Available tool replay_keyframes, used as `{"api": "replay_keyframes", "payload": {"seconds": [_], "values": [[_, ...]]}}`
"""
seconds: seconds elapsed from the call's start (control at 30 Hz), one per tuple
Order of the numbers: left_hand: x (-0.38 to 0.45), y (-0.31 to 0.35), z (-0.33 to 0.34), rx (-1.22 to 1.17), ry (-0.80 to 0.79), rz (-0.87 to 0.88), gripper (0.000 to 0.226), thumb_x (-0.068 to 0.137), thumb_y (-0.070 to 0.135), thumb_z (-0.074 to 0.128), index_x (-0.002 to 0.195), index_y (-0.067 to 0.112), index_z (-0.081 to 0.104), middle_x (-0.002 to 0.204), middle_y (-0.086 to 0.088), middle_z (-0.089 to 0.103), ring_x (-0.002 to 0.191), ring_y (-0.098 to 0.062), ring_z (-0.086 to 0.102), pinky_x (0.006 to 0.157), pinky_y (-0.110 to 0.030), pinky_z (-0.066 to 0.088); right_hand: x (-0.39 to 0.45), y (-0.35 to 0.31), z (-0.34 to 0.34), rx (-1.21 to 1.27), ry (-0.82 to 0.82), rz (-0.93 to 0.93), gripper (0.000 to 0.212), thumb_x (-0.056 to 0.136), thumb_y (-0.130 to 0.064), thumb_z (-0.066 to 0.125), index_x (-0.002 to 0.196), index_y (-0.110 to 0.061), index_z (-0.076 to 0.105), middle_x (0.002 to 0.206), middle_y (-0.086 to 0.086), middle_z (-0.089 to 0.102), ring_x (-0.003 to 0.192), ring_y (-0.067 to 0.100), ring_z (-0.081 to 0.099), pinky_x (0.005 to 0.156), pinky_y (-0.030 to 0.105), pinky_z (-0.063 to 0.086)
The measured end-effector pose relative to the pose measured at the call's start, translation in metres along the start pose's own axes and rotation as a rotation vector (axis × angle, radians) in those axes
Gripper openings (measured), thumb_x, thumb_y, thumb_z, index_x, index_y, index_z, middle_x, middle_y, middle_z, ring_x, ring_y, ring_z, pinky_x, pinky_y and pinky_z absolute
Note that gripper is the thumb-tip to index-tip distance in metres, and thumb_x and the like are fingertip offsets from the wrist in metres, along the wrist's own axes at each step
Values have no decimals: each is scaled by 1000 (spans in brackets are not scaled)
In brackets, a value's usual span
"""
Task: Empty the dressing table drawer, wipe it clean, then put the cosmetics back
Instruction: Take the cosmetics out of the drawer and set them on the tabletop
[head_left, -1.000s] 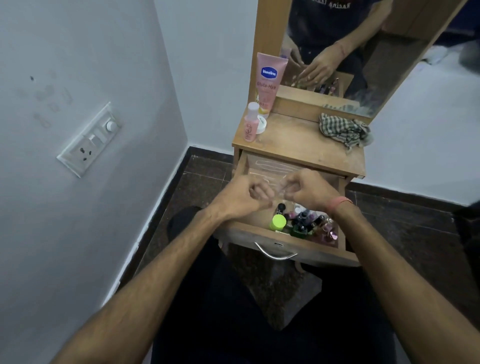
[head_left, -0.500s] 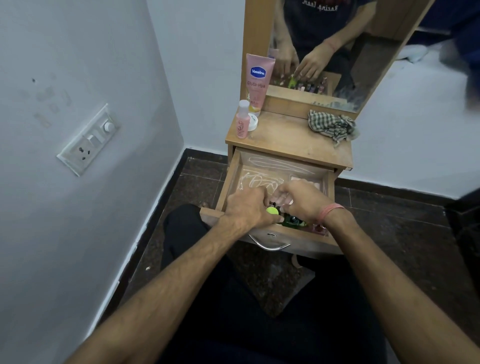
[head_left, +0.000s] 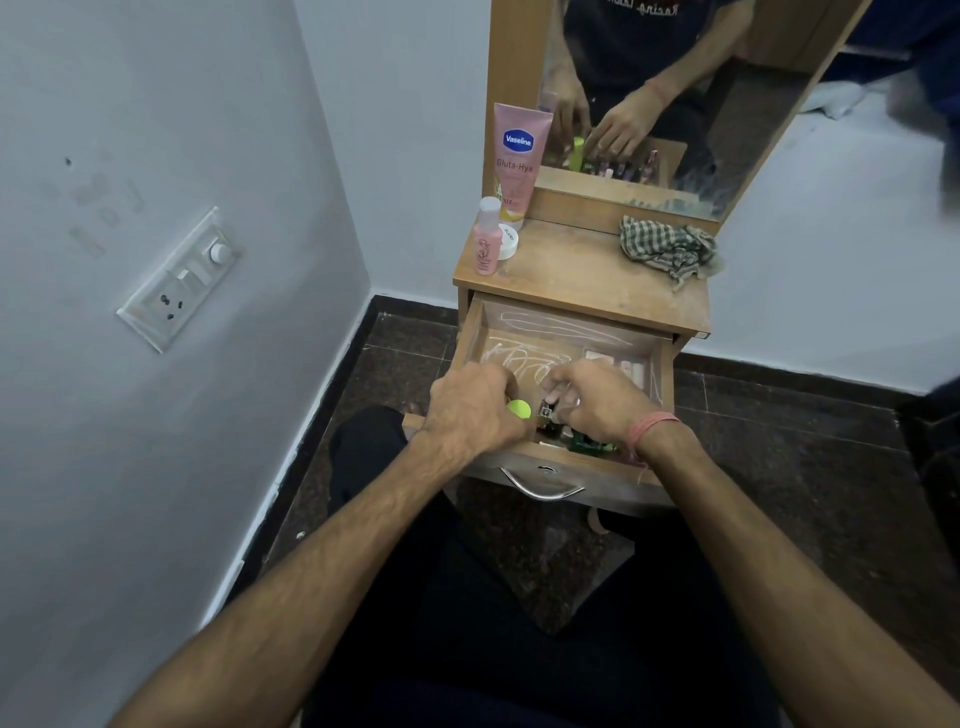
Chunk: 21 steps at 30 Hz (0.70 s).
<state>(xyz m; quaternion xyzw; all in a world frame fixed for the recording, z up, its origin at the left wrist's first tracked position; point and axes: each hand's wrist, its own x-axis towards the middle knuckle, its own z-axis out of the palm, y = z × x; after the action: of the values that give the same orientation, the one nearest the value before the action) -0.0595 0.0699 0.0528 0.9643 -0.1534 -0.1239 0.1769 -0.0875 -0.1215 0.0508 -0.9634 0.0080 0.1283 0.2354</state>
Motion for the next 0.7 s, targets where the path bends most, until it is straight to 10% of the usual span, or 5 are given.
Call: {"api": "replay_keyframes", "payload": {"seconds": [0.33,0.53,0.7], "values": [[13,11,-54,-418,279,89,36,69,58,85,92,33,78,83,18,76,78,3,73,77,-32,66,6,-33,-12,351,285,-133,39,91,-36,82,127,-29,70,114,-15,75,102,0,70,87,28,60],[49,30,-58,-760,398,141,56,87,33,92,139,25,72,125,12,78,108,1,74,95,-22,62,47,-32,-32,427,618,-86,22,98,-18,74,119,-22,72,112,-6,75,101,11,71,89,38,64],[93,48,-40,-1023,182,26,54,108,5,56,160,20,56,150,8,64,138,-9,61,120,-40,50,104,-25,-71,531,732,12,38,88,-19,88,122,-18,70,105,-8,76,95,2,71,91,30,60]]}}
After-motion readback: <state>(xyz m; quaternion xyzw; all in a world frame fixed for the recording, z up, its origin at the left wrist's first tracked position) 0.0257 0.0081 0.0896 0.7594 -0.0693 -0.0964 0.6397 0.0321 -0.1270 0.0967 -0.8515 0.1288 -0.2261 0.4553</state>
